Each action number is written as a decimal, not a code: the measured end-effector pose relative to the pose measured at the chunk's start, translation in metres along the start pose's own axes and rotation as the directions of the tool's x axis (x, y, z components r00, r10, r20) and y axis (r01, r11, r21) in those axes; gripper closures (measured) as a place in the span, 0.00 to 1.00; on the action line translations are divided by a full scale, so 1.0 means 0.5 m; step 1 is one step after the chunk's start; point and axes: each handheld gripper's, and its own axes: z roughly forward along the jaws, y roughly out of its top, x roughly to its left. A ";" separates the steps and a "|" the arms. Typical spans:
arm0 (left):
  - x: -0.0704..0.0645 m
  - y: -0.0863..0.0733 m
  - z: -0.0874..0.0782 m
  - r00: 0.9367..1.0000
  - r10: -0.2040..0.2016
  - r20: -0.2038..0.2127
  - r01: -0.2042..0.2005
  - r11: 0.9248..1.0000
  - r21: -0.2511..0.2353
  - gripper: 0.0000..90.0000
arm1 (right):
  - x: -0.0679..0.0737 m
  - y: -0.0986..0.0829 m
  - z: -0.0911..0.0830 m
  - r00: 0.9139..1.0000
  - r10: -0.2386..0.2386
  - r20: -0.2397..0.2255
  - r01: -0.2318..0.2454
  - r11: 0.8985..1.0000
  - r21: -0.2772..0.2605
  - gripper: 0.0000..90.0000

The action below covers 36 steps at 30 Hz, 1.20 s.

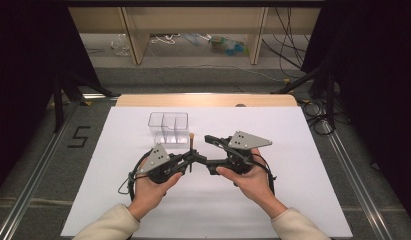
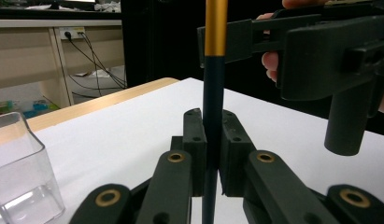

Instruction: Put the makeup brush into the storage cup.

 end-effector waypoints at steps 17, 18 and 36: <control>0.020 0.005 -0.020 0.999 0.000 -0.047 0.000 1.000 -0.012 0.92 | -0.005 -0.006 -0.014 1.000 -0.020 0.016 0.020 1.000 0.021 0.30; 0.022 0.006 -0.021 0.999 0.012 -0.046 -0.013 1.000 -0.013 0.92 | -0.006 -0.007 -0.016 1.000 -0.020 0.018 0.020 0.999 0.027 0.30; 0.049 0.008 -0.044 0.994 0.021 -0.111 -0.024 0.999 -0.024 0.92 | -0.014 -0.015 -0.036 0.998 -0.030 0.052 0.028 0.999 0.031 0.28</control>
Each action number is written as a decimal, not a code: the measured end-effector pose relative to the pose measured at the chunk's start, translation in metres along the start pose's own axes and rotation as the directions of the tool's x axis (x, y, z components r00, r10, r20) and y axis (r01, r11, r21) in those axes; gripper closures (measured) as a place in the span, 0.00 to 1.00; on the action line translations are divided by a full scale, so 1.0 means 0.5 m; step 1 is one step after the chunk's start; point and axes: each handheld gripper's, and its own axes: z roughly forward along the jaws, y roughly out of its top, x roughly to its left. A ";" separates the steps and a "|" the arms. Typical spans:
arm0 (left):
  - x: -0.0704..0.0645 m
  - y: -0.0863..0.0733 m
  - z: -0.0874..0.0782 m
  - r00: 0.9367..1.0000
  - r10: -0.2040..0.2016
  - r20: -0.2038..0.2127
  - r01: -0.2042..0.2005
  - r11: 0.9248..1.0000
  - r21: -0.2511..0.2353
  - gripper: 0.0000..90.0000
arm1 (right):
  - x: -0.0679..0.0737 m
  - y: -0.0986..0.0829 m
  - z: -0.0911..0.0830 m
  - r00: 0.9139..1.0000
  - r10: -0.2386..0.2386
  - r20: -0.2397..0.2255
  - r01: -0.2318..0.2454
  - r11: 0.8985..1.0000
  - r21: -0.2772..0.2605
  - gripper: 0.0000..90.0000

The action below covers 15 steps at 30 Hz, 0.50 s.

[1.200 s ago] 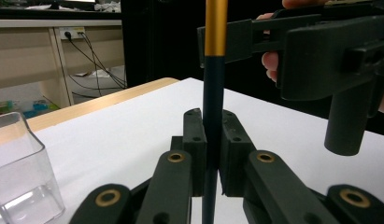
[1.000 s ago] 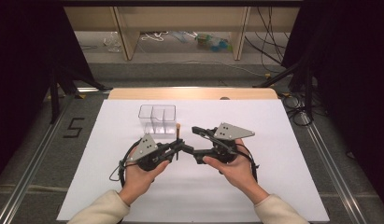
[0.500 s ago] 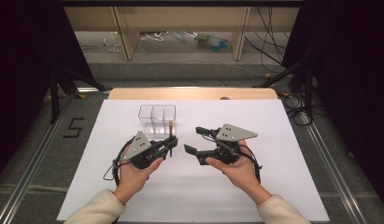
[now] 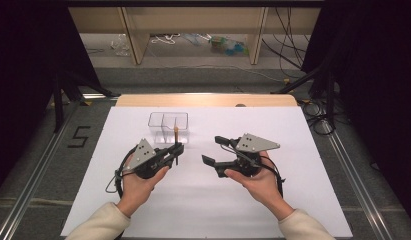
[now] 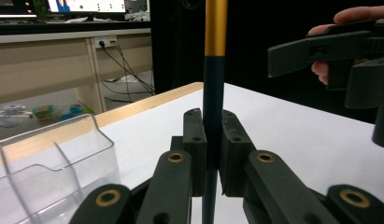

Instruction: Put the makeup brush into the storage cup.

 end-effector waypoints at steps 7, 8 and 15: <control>0.015 -0.001 -0.009 1.000 0.005 -0.029 -0.005 1.000 -0.001 0.92 | -0.002 -0.005 -0.005 1.000 -0.007 0.010 0.007 1.000 0.009 0.28; 0.016 -0.001 -0.010 0.999 -0.002 -0.033 0.002 1.000 -0.001 0.92 | -0.003 -0.005 -0.006 1.000 -0.012 0.013 0.011 1.000 0.017 0.28; 0.028 -0.001 -0.015 0.999 0.009 -0.047 -0.009 1.000 -0.006 0.92 | -0.004 -0.009 -0.011 1.000 -0.008 0.024 0.008 1.000 0.007 0.27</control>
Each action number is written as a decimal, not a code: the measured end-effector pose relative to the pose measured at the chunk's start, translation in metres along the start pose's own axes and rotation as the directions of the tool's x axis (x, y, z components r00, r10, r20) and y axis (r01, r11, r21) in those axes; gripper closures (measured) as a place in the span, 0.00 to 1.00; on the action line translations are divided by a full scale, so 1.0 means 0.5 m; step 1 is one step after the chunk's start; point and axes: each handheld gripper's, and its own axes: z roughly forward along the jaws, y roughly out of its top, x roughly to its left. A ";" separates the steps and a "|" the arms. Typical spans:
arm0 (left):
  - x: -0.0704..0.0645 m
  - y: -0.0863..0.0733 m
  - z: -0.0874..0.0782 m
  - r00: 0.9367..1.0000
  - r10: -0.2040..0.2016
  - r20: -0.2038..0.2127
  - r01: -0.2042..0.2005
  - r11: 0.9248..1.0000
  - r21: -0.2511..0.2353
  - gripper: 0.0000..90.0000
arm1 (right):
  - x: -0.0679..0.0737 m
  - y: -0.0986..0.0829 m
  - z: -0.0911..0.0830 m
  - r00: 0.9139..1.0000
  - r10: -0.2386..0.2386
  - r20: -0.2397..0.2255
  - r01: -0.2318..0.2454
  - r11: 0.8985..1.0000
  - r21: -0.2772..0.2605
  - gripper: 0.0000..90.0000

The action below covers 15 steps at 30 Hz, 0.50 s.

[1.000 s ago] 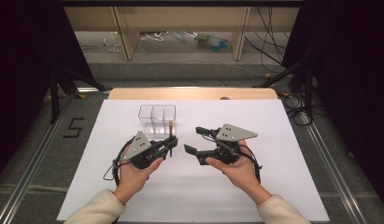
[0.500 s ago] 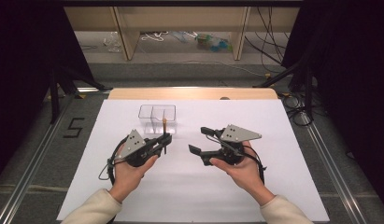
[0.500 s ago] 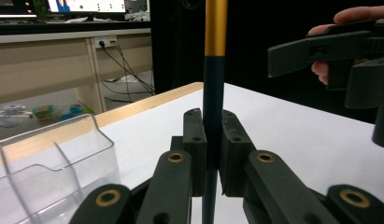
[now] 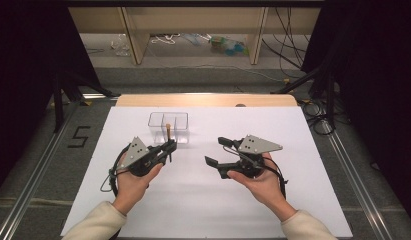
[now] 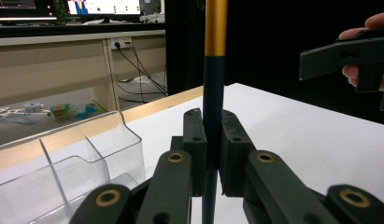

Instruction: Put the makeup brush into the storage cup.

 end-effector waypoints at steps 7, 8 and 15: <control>0.006 0.000 -0.003 1.000 -0.006 -0.014 0.005 1.000 -0.002 0.92 | -0.002 -0.001 -0.006 1.000 -0.002 -0.001 0.002 1.000 0.007 0.27; 0.006 0.000 -0.003 1.000 -0.006 -0.014 0.005 1.000 -0.002 0.92 | -0.002 -0.001 -0.007 1.000 -0.002 0.000 0.002 1.000 0.009 0.27; 0.009 0.000 -0.005 1.000 -0.007 -0.019 0.007 1.000 -0.002 0.92 | -0.006 -0.002 -0.013 1.000 -0.022 0.015 0.022 1.000 -0.006 0.26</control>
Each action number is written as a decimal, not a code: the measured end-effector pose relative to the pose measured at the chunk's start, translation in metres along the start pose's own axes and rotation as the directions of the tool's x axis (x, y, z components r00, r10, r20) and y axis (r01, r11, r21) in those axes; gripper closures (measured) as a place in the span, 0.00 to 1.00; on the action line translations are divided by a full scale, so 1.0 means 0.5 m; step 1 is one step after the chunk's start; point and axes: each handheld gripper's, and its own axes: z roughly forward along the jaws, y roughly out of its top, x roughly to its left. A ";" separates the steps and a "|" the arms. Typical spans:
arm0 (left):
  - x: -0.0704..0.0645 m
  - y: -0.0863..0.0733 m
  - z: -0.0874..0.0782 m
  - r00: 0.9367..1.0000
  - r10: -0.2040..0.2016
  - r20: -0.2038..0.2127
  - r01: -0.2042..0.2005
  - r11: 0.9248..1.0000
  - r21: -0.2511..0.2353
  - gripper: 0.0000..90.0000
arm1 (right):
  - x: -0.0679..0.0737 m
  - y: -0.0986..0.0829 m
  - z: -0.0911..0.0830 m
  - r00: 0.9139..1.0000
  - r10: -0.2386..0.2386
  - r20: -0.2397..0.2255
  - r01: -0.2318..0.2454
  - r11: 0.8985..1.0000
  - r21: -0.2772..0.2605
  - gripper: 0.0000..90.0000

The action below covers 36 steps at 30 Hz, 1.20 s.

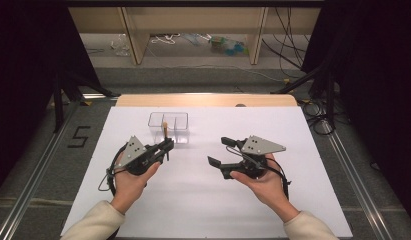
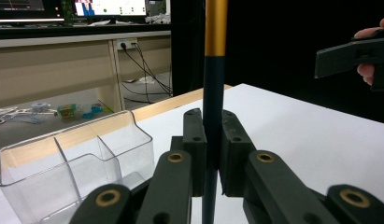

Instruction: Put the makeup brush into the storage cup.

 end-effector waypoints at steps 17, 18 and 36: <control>0.016 0.000 -0.009 1.000 0.000 -0.025 -0.001 1.000 -0.006 0.92 | -0.007 -0.009 -0.028 0.999 0.018 0.026 -0.018 1.000 0.015 0.26; 0.016 0.000 -0.009 1.000 0.000 -0.025 -0.001 1.000 -0.006 0.92 | -0.008 -0.010 -0.030 1.000 0.018 0.024 -0.019 1.000 0.016 0.26; 0.024 0.000 -0.012 0.999 0.001 -0.039 -0.001 1.000 -0.007 0.92 | -0.013 -0.016 -0.044 0.999 -0.003 0.049 0.003 1.000 0.003 0.26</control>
